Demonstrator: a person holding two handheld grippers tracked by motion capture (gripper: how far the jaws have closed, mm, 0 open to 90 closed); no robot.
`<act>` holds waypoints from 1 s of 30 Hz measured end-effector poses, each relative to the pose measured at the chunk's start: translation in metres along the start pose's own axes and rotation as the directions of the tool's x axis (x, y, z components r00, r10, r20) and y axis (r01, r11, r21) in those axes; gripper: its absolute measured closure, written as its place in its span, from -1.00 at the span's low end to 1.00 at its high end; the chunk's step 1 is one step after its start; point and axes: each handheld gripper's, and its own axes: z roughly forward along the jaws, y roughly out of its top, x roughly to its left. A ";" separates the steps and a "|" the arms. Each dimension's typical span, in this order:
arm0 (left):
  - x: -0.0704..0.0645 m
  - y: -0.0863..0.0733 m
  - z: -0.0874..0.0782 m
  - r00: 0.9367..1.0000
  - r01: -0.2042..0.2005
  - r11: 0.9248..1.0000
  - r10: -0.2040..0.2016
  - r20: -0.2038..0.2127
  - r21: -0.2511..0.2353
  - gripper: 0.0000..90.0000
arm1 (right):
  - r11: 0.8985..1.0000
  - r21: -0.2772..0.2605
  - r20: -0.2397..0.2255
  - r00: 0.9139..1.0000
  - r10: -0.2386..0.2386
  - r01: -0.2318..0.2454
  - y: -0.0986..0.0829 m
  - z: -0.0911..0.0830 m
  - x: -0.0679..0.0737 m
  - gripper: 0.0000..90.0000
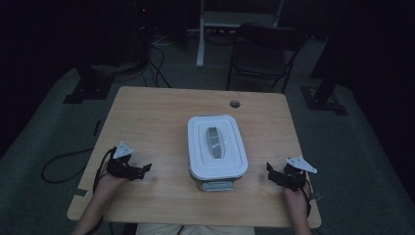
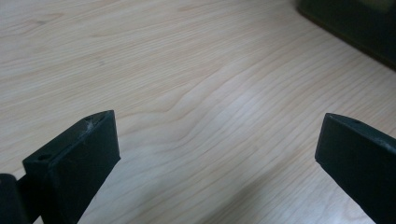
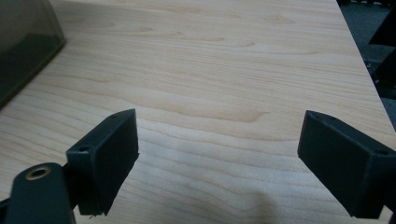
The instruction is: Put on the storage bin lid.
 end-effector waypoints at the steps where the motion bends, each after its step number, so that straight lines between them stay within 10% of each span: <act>1: 0.002 -0.002 -0.002 1.000 0.008 1.000 -0.008 -0.007 -0.004 -0.99 | 1.000 -0.001 0.004 1.000 0.001 -0.001 -0.001 0.000 0.000 -0.73; 18: 0.020 -0.024 -0.027 0.992 0.079 0.997 -0.081 -0.097 -0.018 -0.99 | 0.999 0.046 0.071 0.997 0.011 -0.014 -0.003 0.002 -0.004 -0.73; 30: 0.031 -0.038 -0.041 0.971 0.153 0.988 -0.153 -0.184 -0.013 -0.99 | 0.994 0.092 0.160 0.987 0.036 -0.051 -0.005 0.001 -0.013 -0.69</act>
